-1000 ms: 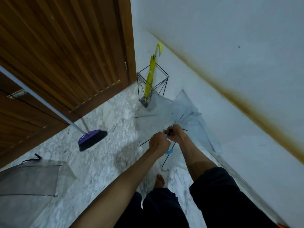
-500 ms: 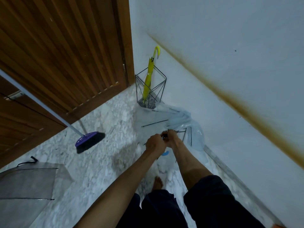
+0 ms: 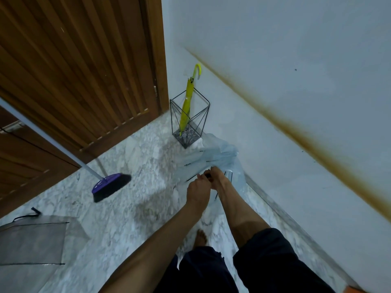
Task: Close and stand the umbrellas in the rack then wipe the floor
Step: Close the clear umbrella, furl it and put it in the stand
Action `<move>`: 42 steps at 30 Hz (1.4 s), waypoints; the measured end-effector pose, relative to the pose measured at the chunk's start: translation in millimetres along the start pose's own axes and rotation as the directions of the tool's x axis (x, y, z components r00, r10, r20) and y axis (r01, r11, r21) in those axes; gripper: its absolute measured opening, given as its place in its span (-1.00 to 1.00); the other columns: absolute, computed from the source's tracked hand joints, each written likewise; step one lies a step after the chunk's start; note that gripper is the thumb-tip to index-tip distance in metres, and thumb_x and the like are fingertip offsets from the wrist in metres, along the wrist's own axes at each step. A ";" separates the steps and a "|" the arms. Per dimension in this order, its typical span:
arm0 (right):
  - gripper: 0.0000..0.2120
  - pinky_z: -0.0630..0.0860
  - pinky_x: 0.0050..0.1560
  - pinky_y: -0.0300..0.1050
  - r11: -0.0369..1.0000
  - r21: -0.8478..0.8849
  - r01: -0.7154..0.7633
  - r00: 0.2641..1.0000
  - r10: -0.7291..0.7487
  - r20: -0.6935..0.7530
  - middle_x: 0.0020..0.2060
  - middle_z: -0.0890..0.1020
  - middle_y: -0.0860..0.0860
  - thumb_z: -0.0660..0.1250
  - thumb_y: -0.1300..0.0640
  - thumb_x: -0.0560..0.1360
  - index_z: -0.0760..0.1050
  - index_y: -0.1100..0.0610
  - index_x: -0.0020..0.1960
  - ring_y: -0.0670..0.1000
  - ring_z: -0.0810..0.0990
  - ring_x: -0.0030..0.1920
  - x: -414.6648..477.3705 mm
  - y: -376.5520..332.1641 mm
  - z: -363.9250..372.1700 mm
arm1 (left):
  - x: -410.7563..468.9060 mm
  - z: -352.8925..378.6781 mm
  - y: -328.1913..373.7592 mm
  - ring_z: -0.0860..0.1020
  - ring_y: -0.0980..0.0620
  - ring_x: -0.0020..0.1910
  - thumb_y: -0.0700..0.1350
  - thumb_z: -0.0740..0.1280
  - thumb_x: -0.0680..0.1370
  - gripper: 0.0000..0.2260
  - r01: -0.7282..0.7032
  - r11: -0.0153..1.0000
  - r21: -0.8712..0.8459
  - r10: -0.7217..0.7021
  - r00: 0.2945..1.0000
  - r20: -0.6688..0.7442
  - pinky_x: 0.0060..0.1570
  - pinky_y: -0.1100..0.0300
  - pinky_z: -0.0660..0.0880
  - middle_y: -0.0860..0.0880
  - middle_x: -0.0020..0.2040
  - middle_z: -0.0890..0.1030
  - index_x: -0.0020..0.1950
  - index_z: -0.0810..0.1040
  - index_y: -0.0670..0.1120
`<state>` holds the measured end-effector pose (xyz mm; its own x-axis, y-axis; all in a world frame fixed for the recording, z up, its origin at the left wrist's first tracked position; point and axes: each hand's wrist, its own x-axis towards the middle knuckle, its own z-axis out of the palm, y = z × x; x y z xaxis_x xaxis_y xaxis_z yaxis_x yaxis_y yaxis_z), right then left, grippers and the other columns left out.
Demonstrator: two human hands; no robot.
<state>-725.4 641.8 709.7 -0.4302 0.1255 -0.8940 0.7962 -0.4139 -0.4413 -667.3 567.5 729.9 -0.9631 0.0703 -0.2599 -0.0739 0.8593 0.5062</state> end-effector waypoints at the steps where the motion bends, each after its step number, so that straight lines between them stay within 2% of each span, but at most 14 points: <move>1: -0.65 0.38 -0.65 -0.32 1.000 -0.015 -0.001 1.000 0.001 0.012 -0.60 0.37 0.07 0.06 0.26 0.66 0.28 0.18 -0.31 -0.01 0.34 -0.56 -3.2 -1.9 3.0 | 1.5 0.7 -3.5 0.39 0.15 -0.72 -0.20 0.69 -0.03 -0.67 -0.011 0.999 0.031 0.010 1.000 0.007 -0.69 0.39 0.25 0.02 -0.66 0.42 -0.50 0.56 -0.12; 4: -0.70 0.43 -0.54 -0.30 0.993 -0.117 0.011 0.999 -0.006 0.043 -0.33 0.43 0.08 0.09 0.17 0.66 0.34 0.21 -0.23 -0.02 0.43 -0.38 -2.5 -3.9 7.0 | 3.4 -13.4 2.2 0.44 0.14 -0.68 -0.17 0.68 0.02 -0.72 -0.045 0.998 -0.044 0.046 0.999 0.025 -0.65 0.37 0.33 0.01 -0.61 0.48 -0.48 0.60 -0.13; 7: -0.67 0.42 -0.54 -0.24 0.989 -0.146 -0.005 0.999 0.011 0.035 -0.33 0.38 0.08 0.08 0.18 0.67 0.30 0.22 -0.25 -0.02 0.37 -0.35 -5.4 -11.6 8.5 | 0.9 -31.0 11.8 0.54 0.13 -0.56 -0.14 0.67 0.14 -0.75 0.038 0.986 -0.163 -0.024 0.996 0.087 -0.53 0.34 0.43 -0.03 -0.50 0.58 -0.33 0.66 -0.17; 9: -0.69 0.45 -0.48 -0.23 0.993 -0.100 0.062 0.997 -0.057 0.050 -0.35 0.40 0.08 0.06 0.19 0.67 0.32 0.21 -0.24 -0.01 0.39 -0.35 -7.7 -12.7 11.0 | -0.9 -33.1 12.4 0.66 0.00 -0.18 -0.21 0.39 0.52 -0.84 0.123 0.964 -0.237 -0.097 0.988 0.117 -0.18 0.24 0.54 -0.15 -0.15 0.67 0.02 0.60 -0.29; 11: -0.71 0.46 -0.43 -0.20 0.987 -0.111 0.117 0.993 -0.116 0.018 -0.41 0.44 0.06 0.07 0.19 0.65 0.34 0.18 -0.24 -0.02 0.39 -0.37 -9.4 -8.4 8.8 | 5.6 -37.0 14.0 0.58 -0.16 0.10 -0.22 0.09 0.66 -0.74 0.238 0.938 -0.251 -0.210 0.969 0.133 0.07 0.09 0.47 -0.23 0.10 0.60 0.18 0.50 -0.31; 15: -0.78 0.49 -0.21 -0.20 0.989 0.119 0.089 0.991 -0.100 0.092 -0.27 0.55 -0.04 0.11 0.05 0.60 0.45 0.07 -0.14 -0.09 0.54 -0.28 -7.1 9.1 -3.8 | 15.1 -32.3 13.1 0.59 -0.12 0.10 -0.11 0.15 0.64 -0.73 0.347 0.916 -0.202 -0.309 0.930 0.196 -0.08 0.16 0.46 -0.16 0.14 0.62 0.17 0.55 -0.21; 17: -0.71 0.43 -0.38 -0.23 0.991 0.010 0.136 0.991 -0.136 -0.007 -0.40 0.45 0.03 0.05 0.14 0.63 0.34 0.16 -0.24 -0.06 0.45 -0.45 -2.7 0.6 3.1 | 16.8 -28.6 11.9 0.61 -0.12 0.08 -0.09 0.25 0.60 -0.75 0.397 0.889 -0.227 -0.343 0.907 0.244 -0.08 0.12 0.49 -0.15 0.11 0.64 0.17 0.56 -0.20; 20: -0.68 0.31 -0.51 -0.21 0.995 0.043 0.088 0.996 -0.089 0.009 -0.66 0.32 0.01 0.01 0.22 0.64 0.28 0.15 -0.28 -0.08 0.29 -0.68 4.3 -10.0 8.8 | 13.2 -24.2 10.9 0.61 -0.13 0.09 -0.09 0.26 0.59 -0.74 0.464 0.848 -0.256 -0.390 0.874 0.291 -0.02 0.08 0.51 -0.16 0.12 0.63 0.19 0.55 -0.21; 25: -0.68 0.46 -0.41 -0.17 0.987 0.156 -0.046 0.999 0.041 0.032 -0.65 0.29 0.03 0.08 0.24 0.62 0.29 0.14 -0.31 -0.04 0.25 -0.50 12.2 -8.2 -2.7 | 11.4 -24.4 13.4 0.59 -0.14 0.13 -0.10 0.23 0.61 -0.72 0.469 0.862 -0.190 -0.391 0.856 0.338 0.03 0.07 0.52 -0.18 0.17 0.60 0.24 0.50 -0.23; 28: -0.66 0.40 -0.56 -0.28 0.996 0.078 -0.040 0.999 0.038 0.021 -0.65 0.31 0.03 0.06 0.29 0.63 0.32 0.16 -0.32 -0.06 0.25 -0.50 17.1 -7.7 -12.0 | 15.0 -26.0 10.1 0.60 -0.16 0.12 -0.14 0.18 0.63 -0.71 0.444 0.887 -0.124 -0.318 0.785 0.532 -0.06 0.09 0.56 -0.21 0.18 0.58 0.24 0.46 -0.31; 32: -0.66 0.05 -0.69 -0.31 0.991 -0.130 0.019 0.999 -0.016 0.029 -0.67 0.21 -0.02 -0.12 0.34 0.59 0.21 0.13 -0.31 -0.11 0.15 -0.69 15.2 0.3 -28.7 | 18.1 -31.4 -1.2 0.57 -0.02 -0.26 0.02 0.08 0.66 -0.59 0.426 0.884 -0.194 -0.176 0.687 0.705 -0.35 0.17 0.53 -0.18 -0.04 0.60 0.24 0.46 -0.31; 37: -0.72 0.16 -0.63 -0.29 0.903 -0.425 0.061 0.994 -0.095 -0.059 -0.48 0.30 0.06 -0.06 0.11 0.67 0.29 0.17 -0.13 -0.10 0.21 -0.67 8.8 15.6 -49.9 | 41.1 -61.8 -18.2 0.55 -0.03 -0.29 -0.08 0.19 0.61 -0.71 0.202 0.979 -0.005 -0.146 0.725 0.673 -0.34 0.20 0.48 -0.14 -0.12 0.60 0.11 0.53 -0.29; 39: -0.73 0.30 -0.42 -0.26 0.795 -0.599 0.093 0.967 -0.215 -0.134 -0.24 0.45 0.11 0.00 -0.01 0.67 0.34 0.15 0.00 -0.06 0.39 -0.45 5.1 18.3 -61.4 | 53.0 -77.9 -22.1 0.59 -0.08 -0.21 -0.07 0.21 0.59 -0.72 0.052 0.994 0.101 -0.101 0.800 0.591 -0.29 0.22 0.47 -0.13 -0.12 0.61 0.09 0.54 -0.27; 42: -0.57 0.33 0.13 -0.13 0.634 -0.756 0.165 0.932 -0.350 -0.090 0.13 0.45 0.12 0.09 -0.25 0.58 0.37 0.06 0.23 0.05 0.48 0.19 11.6 24.6 -92.4 | 70.2 -96.4 -26.6 0.56 -0.15 0.07 -0.09 0.23 0.56 -0.74 -0.150 0.959 0.238 0.050 0.923 0.381 -0.08 0.17 0.44 -0.15 0.10 0.56 0.17 0.48 -0.22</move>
<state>-671.5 716.4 681.2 -0.6412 0.3432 -0.6863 0.7554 0.4397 -0.4859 -757.9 500.7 777.5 -0.7943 0.3008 -0.5279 0.1355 0.9347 0.3286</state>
